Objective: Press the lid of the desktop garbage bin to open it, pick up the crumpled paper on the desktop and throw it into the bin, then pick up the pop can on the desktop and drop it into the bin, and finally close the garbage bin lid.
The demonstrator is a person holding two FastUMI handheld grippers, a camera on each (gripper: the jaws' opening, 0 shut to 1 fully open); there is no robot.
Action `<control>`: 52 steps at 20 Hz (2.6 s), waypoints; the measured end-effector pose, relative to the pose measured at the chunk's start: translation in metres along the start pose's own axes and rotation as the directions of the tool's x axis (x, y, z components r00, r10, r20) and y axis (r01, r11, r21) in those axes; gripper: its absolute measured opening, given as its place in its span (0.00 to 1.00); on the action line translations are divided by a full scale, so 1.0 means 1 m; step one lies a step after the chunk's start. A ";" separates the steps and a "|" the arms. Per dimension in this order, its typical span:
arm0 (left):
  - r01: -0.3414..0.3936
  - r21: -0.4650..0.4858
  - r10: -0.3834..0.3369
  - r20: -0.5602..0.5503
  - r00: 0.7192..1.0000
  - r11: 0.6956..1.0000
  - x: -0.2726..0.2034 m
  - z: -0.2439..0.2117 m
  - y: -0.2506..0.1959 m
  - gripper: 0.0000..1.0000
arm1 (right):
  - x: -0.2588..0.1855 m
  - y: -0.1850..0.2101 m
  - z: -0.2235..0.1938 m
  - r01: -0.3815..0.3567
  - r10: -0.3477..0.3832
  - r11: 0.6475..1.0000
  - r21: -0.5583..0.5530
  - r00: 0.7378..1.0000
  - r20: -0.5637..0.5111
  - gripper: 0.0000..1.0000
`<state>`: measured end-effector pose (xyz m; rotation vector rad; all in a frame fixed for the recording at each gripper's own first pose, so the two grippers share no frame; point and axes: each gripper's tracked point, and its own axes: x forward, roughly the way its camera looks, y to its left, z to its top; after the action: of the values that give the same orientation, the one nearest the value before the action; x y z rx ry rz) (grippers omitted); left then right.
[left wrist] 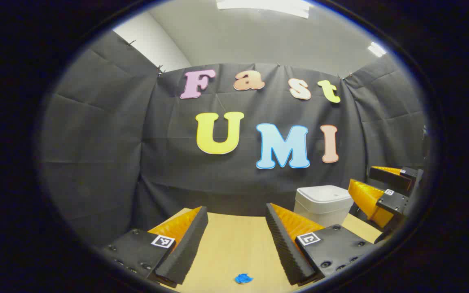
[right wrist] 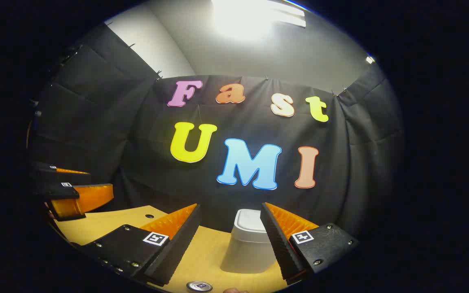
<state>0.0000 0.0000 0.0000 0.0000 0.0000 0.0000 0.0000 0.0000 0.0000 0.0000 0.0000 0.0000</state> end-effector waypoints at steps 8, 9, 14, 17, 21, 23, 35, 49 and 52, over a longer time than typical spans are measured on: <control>-0.023 0.014 0.023 0.014 1.000 1.000 0.009 0.004 -0.007 0.96 | 0.003 -0.002 -0.006 -0.008 0.008 1.000 -0.003 1.000 -0.018 0.94; -0.023 0.013 0.023 0.022 0.999 1.000 0.010 0.006 -0.008 0.95 | 0.003 -0.003 -0.006 -0.004 0.004 1.000 -0.002 1.000 -0.019 0.94; -0.036 0.009 0.036 0.021 0.999 0.999 0.021 0.001 -0.006 0.95 | 0.004 -0.003 -0.007 -0.001 0.000 1.000 -0.013 1.000 -0.025 0.94; -0.035 -0.002 0.035 0.009 0.999 0.999 0.027 -0.007 -0.001 0.96 | 0.002 -0.003 -0.008 0.010 -0.010 1.000 0.000 0.999 -0.052 0.94; -0.033 0.016 0.033 0.003 0.999 0.999 0.041 -0.013 0.006 0.95 | 0.000 -0.003 -0.010 0.027 -0.026 1.000 0.007 0.996 -0.089 0.94; -0.021 0.018 0.021 0.002 1.000 1.000 0.047 -0.016 0.007 0.96 | -0.001 -0.002 -0.013 0.028 -0.026 1.000 0.014 0.993 -0.116 0.94; 0.070 0.040 -0.067 -0.062 0.996 0.997 0.068 -0.055 -0.012 0.96 | -0.011 0.013 -0.077 0.020 0.008 0.996 0.083 0.944 -0.330 0.95; 0.067 0.069 -0.063 -0.065 0.996 0.995 0.095 -0.065 -0.026 0.95 | 0.042 -0.039 -0.094 0.129 -0.099 0.989 0.072 0.938 -0.332 0.35; 0.064 0.063 -0.059 -0.073 0.996 0.996 0.099 -0.071 -0.029 0.95 | 0.059 -0.051 -0.088 0.150 -0.119 0.985 0.080 0.946 -0.302 0.04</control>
<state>0.0994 -0.0294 -0.0707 0.0651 0.0709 -0.0614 0.0595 -0.0510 -0.0882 0.1023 0.3005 -0.1372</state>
